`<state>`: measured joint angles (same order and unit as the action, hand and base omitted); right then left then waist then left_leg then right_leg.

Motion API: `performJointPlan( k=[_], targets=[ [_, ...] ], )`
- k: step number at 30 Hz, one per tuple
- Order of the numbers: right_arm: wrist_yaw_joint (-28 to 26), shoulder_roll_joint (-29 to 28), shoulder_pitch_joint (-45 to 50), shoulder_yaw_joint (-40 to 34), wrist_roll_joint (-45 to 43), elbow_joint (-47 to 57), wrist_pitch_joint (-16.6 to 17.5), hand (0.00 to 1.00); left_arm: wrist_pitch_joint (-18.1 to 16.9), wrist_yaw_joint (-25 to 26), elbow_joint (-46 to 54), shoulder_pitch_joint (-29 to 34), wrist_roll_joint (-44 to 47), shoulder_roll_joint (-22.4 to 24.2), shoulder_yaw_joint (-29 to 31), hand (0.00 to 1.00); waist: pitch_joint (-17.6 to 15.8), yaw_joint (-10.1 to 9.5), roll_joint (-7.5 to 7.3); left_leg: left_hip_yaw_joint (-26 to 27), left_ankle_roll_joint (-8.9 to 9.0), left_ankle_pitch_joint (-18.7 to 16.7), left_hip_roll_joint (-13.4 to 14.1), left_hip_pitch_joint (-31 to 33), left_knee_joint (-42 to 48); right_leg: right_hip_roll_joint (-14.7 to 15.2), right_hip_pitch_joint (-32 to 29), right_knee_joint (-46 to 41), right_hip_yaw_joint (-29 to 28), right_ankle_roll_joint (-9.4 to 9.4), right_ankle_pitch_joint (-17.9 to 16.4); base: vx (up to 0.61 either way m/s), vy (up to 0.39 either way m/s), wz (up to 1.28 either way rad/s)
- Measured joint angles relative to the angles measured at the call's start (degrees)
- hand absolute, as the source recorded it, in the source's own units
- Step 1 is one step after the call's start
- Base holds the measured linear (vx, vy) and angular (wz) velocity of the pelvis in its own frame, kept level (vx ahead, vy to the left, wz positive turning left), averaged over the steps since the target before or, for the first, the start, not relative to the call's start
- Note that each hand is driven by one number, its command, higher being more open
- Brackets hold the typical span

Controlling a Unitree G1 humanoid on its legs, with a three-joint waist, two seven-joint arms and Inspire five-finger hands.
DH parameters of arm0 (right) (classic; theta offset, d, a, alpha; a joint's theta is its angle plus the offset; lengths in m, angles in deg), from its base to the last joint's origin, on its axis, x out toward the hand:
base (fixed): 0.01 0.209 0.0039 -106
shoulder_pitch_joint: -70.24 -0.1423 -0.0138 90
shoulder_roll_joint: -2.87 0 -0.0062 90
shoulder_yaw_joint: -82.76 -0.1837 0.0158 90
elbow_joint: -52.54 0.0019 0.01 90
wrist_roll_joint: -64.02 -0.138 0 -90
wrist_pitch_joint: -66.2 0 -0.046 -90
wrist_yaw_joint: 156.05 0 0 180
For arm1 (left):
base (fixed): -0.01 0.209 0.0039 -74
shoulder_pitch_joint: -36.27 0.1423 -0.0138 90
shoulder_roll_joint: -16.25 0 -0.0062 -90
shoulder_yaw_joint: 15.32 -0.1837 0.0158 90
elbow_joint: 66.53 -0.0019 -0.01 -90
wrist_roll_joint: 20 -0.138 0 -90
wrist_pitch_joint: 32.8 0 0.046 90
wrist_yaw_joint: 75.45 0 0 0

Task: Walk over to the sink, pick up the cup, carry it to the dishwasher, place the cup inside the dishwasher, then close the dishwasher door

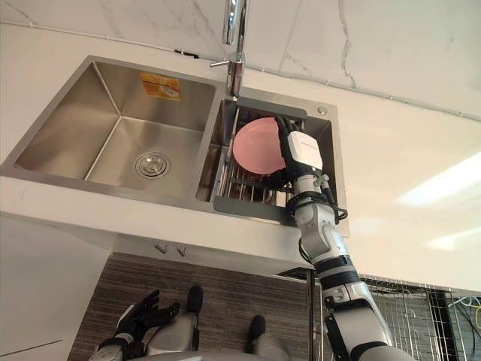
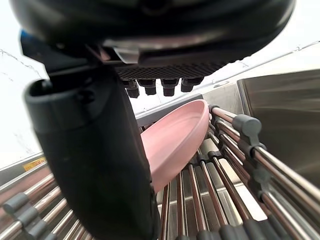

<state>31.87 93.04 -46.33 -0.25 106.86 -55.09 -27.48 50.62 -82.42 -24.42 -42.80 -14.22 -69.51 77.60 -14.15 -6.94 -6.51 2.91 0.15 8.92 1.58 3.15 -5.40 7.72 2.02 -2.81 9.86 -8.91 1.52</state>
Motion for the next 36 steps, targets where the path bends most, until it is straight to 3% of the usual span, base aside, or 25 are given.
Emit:
performJointPlan(
  k=[9,12,18,31,36],
  targets=[
    [0.0,3.3,-0.1,-0.3,0.0,0.0,0.0,1.0,0.0,0.0,0.2,0.1,0.1,-0.1,0.0,1.0,0.0,0.05,0.05,-0.6,-0.26,-0.4,1.3,0.7,0.0,-1.4,-0.9,-0.2,-0.1,0.77,0.6,-0.03,-0.019,0.0],
    [0.0,4.9,-0.5,-0.6,0.0,0.0,0.0,1.0,0.0,-0.1,0.3,0.1,0.4,0.0,0.0,1.0,0.0,0.04,-0.09,-0.5,0.04,-0.2,0.6,1.5,0.0,-0.8,-1.3,0.1,0.1,2.93,-1.7,-0.06,-0.035,0.0],
    [1.0,6.8,-1.7,-1.2,-0.1,-2.3,0.0,1.0,-0.1,-0.5,0.3,0.4,1.6,0.3,0.8,1.0,0.0,0.06,0.07,-0.6,0.41,0.1,1.1,2.3,0.0,-1.1,-2.1,0.2,0.5,2.87,-3.3,-0.04,-0.035,0.03],
    [5.0,6.7,-6.1,-2.7,-2.3,-7.1,0.0,1.0,-0.2,-1.6,1.5,0.3,1.9,-0.1,0.8,1.0,-1.1,-0.3,-0.77,-0.9,-0.39,1.6,-0.4,2.7,0.3,0.3,-1.6,0.6,1.2,0.01,-0.9,0.07,0.002,0.05],
    [5.0,7.2,-9.7,-2.6,-5.6,-10.9,0.0,1.0,-0.2,-1.8,2.2,0.1,2.9,-0.1,0.8,1.0,-2.7,-0.27,-0.17,-1.1,-0.68,0.7,0.5,3.0,0.1,-0.6,-2.3,0.1,1.3,1.29,0.4,-0.02,-0.008,-0.04]
  ],
)
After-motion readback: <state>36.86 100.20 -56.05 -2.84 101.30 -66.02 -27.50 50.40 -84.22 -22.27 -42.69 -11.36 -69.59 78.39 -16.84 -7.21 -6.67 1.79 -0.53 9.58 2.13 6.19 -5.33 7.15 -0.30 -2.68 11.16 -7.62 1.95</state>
